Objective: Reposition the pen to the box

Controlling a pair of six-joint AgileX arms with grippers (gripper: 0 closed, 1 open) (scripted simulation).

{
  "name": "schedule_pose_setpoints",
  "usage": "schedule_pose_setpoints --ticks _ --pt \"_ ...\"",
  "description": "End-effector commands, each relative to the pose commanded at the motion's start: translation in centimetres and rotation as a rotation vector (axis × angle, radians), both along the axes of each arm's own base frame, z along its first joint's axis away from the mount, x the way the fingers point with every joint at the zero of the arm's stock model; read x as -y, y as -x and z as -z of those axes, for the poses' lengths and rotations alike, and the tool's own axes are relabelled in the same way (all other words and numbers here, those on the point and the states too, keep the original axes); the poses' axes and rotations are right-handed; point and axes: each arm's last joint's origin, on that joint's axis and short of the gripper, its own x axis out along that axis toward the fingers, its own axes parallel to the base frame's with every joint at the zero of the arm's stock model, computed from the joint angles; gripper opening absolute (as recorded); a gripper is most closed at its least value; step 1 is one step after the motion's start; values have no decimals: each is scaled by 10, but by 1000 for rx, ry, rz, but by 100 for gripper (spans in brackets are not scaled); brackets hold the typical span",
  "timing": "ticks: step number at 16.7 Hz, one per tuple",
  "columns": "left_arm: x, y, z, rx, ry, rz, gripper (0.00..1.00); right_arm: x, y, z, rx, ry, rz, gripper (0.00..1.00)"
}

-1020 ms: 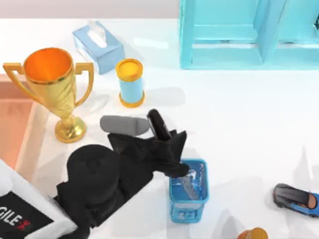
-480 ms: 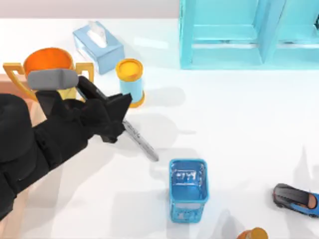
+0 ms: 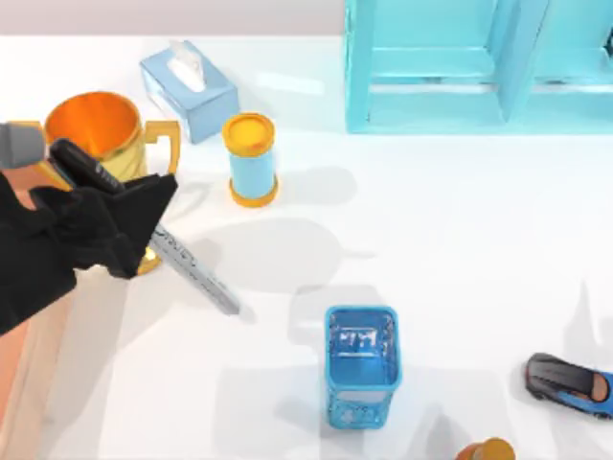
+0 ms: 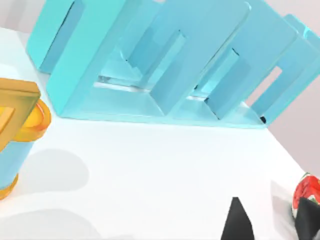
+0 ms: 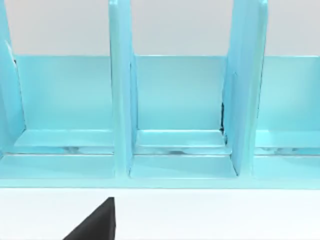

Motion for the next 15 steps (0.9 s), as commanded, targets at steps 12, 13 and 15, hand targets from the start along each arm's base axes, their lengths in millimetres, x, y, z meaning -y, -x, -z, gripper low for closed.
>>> schedule_pose_setpoints --ticks 12,13,15 --pt "-12 -24 -15 -36 -212 34 0 0 0 0 0 0 0 100" --pt "-16 -30 -19 -43 -262 49 0 0 0 0 0 0 0 100" --pt "-27 -42 -28 -54 -367 91 0 0 0 0 0 0 0 100"
